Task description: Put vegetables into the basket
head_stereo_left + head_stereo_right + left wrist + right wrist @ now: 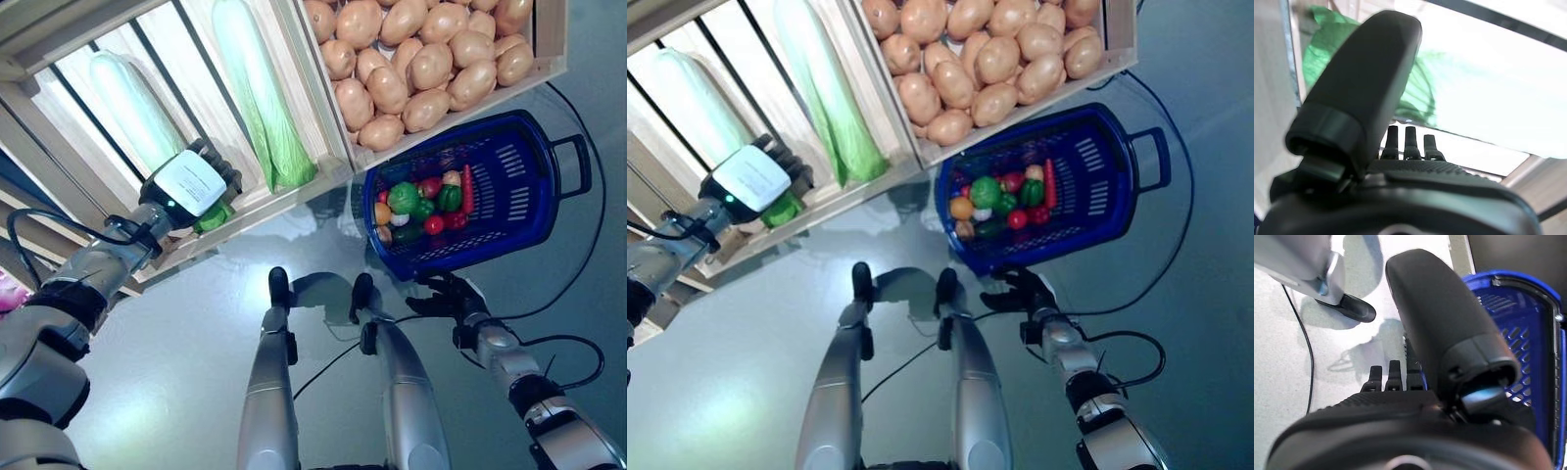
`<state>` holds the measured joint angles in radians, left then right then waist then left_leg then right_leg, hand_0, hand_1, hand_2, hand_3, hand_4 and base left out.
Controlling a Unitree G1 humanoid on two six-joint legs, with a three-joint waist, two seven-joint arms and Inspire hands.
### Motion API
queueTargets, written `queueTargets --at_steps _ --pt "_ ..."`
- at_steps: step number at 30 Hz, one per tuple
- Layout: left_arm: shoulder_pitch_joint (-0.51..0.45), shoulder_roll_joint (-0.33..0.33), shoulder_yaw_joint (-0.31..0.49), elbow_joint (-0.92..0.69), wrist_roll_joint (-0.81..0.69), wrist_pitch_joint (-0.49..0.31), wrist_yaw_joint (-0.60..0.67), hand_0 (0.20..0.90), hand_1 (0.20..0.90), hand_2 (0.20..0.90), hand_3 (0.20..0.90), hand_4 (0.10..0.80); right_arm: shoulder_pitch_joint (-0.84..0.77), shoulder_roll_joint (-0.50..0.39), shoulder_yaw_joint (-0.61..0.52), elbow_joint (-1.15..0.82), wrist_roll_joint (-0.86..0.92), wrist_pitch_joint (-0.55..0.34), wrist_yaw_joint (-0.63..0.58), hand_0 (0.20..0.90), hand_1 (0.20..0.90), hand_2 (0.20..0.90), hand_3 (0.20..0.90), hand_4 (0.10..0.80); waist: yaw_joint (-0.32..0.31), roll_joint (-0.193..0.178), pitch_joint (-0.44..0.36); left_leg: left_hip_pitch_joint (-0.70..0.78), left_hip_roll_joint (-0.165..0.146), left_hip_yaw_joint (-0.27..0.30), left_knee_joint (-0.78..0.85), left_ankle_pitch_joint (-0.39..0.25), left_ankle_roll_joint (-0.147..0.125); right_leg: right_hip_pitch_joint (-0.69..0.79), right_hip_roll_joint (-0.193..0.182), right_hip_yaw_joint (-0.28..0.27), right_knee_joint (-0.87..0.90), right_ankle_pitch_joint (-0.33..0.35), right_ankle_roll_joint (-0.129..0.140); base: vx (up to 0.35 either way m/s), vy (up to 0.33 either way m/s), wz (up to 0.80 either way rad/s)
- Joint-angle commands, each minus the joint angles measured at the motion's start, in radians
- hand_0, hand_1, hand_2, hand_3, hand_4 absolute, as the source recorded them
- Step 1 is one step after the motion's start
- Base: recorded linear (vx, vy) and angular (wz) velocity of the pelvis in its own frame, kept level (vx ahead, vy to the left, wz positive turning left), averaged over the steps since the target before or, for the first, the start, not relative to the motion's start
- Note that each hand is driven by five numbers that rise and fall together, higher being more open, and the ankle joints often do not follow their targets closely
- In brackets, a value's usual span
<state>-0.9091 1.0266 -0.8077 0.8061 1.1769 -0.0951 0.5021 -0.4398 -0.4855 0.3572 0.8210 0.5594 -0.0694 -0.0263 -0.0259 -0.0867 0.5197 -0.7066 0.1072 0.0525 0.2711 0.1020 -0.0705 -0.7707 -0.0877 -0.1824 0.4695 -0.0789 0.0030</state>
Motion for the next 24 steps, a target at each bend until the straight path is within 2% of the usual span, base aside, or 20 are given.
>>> queueTargets --at_steps 1,2,15,20,24 --pt "-0.049 0.016 0.059 -0.027 -0.006 0.037 0.022 0.347 0.347 0.347 0.347 0.431 0.032 -0.080 -0.044 -0.053 0.050 -0.040 -0.066 0.900 0.900 0.900 0.900 0.800 0.003 -0.005 0.000 -0.048 0.000 0.002 0.105 -0.066 -0.043 0.096 -0.014 0.018 -0.067 0.017 0.058 0.000 0.000 0.00" --pt "-0.048 0.015 0.059 -0.025 -0.007 0.039 0.024 0.300 0.300 0.300 0.300 0.400 0.031 -0.080 -0.043 -0.053 0.051 -0.041 -0.067 0.900 0.900 0.900 0.900 0.800 0.003 -0.005 0.000 -0.049 0.000 0.002 0.105 -0.067 -0.043 0.096 -0.014 0.018 -0.066 0.016 0.058 0.000 0.000 0.00" --pt "-0.050 0.001 0.057 -0.023 0.027 0.067 0.038 0.300 0.300 0.300 0.300 0.400 0.023 -0.084 -0.043 -0.058 0.049 -0.040 -0.069 0.900 0.900 0.900 0.900 0.800 0.006 -0.002 0.000 -0.050 0.003 0.001 0.109 -0.069 -0.046 0.096 -0.020 0.011 -0.060 0.011 0.057 0.000 0.000 0.00" --pt "-0.045 0.008 0.072 -0.027 -0.078 0.113 0.076 0.300 0.300 0.300 0.300 0.400 0.029 -0.088 -0.044 -0.059 0.051 -0.044 -0.070 0.900 0.900 0.900 0.900 0.800 0.007 -0.002 0.000 -0.039 0.007 0.003 0.106 -0.068 -0.048 0.108 -0.020 0.009 -0.063 0.009 0.057 0.000 0.000 0.00" --pt "-0.035 0.003 0.116 -0.017 -0.184 0.119 0.197 0.300 0.300 0.300 0.300 0.400 0.039 -0.081 -0.043 -0.061 0.057 -0.051 -0.070 0.900 0.900 0.900 0.900 0.800 0.014 -0.006 0.000 -0.015 0.007 0.003 0.094 -0.064 -0.051 0.137 -0.017 0.004 -0.079 0.009 0.057 0.005 -0.008 0.01"
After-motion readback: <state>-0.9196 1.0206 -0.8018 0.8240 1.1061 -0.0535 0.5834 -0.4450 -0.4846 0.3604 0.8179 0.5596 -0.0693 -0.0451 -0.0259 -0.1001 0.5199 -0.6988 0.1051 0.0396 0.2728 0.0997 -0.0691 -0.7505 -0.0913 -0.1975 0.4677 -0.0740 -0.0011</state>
